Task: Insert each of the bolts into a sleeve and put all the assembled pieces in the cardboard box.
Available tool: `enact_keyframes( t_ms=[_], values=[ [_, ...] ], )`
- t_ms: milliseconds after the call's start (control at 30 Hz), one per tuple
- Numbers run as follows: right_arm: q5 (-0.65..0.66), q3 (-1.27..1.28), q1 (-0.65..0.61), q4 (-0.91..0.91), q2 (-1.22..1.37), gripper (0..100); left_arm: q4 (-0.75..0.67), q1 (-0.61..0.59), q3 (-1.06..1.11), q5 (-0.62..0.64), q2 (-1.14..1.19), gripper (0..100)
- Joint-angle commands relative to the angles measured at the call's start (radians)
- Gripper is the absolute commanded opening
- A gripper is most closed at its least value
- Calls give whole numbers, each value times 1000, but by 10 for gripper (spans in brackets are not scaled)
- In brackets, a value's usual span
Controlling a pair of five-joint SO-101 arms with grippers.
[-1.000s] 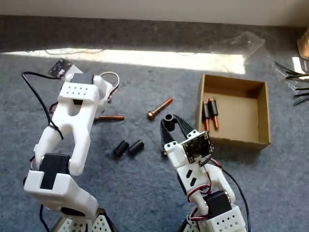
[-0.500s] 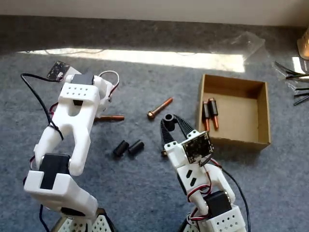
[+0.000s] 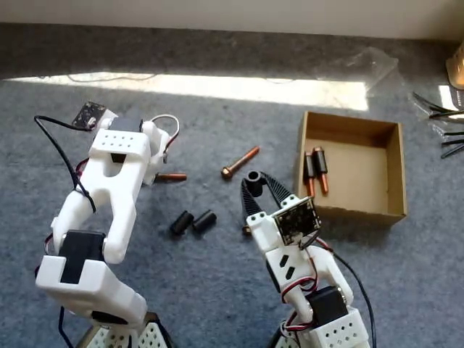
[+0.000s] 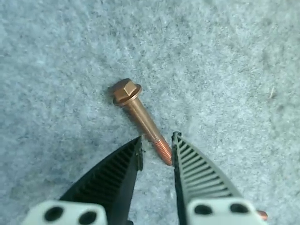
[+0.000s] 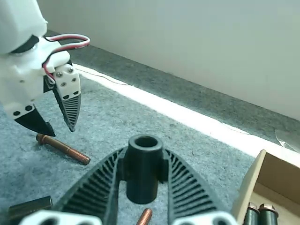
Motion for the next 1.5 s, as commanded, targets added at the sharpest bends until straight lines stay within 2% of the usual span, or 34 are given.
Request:
enact_keyframes(
  t_ms=[0, 67, 367, 933, 1233, 1467],
  values=[
    [12, 147, -10, -2, -13, 5, -14, -19, 4, 38, -47, 109],
    [12, 147, -10, -2, -13, 5, -28, -22, 22, 71, -47, 109],
    [12, 147, -10, -2, -13, 5, -153, -50, 105, 77, -47, 109],
    [12, 147, -10, -2, -13, 5, -157, -65, 143, 80, -38, 109],
    [12, 147, -10, -2, -13, 5, -170, -65, 21, 80, 182, 109],
    [12, 147, -10, -2, -13, 5, -170, -81, -2, 77, 209, 109]
  ],
)
